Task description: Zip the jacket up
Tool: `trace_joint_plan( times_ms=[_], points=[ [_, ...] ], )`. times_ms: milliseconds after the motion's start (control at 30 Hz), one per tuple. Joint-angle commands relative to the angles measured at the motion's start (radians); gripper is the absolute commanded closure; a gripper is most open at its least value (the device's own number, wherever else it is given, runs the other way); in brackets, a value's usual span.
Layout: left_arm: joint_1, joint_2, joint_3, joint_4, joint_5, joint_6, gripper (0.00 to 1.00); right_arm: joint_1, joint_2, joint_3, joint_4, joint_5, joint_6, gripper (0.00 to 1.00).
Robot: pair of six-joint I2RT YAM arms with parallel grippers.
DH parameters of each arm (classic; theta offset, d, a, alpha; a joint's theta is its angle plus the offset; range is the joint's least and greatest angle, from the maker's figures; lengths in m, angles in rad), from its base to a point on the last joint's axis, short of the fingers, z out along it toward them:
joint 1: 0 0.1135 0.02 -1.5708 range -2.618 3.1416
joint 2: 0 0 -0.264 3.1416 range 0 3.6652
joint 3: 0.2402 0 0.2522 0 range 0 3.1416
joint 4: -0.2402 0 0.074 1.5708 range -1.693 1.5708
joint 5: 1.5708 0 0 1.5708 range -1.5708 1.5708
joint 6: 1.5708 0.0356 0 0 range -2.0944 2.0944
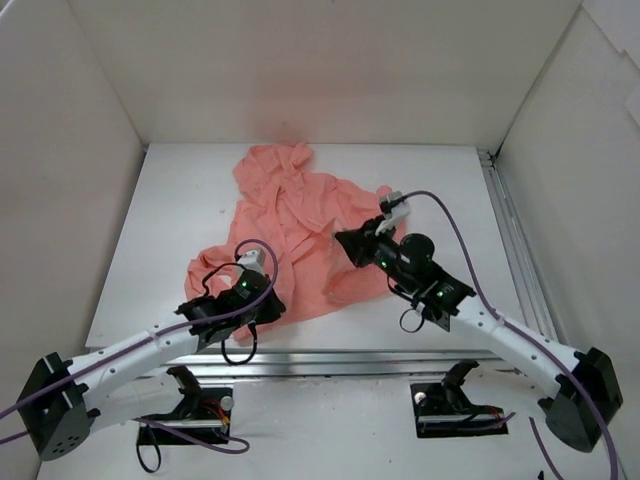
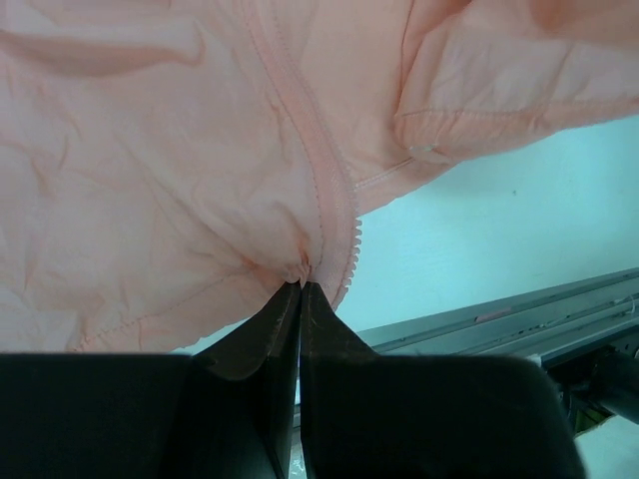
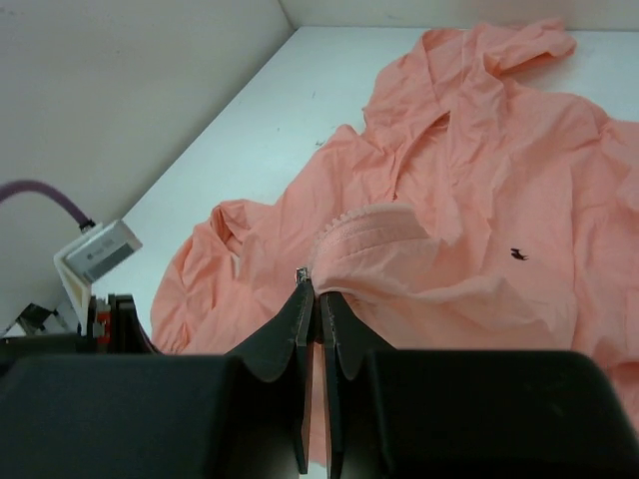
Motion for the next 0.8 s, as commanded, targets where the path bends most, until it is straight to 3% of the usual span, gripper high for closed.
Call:
trace_joint_plan(
  times_ms=[0,300,600,767],
  points=[
    [0.013,-0.004,0.077,0.038,-0.034,0.043,1.00,-0.013,-0.064,-0.062,0.235,-0.053,0.042,1.00],
    [0.022,-0.024,0.131,0.099,-0.091,0.113,1.00,-0.020,-0.201,-0.174,0.271,-0.113,0.120,1.00],
    [0.031,-0.062,0.191,0.156,-0.148,0.205,1.00,-0.026,-0.204,-0.184,0.299,-0.276,0.183,1.00],
    [0.031,-0.064,0.218,0.159,-0.157,0.239,1.00,-0.030,-0.209,-0.207,0.327,-0.287,0.192,1.00]
  ],
)
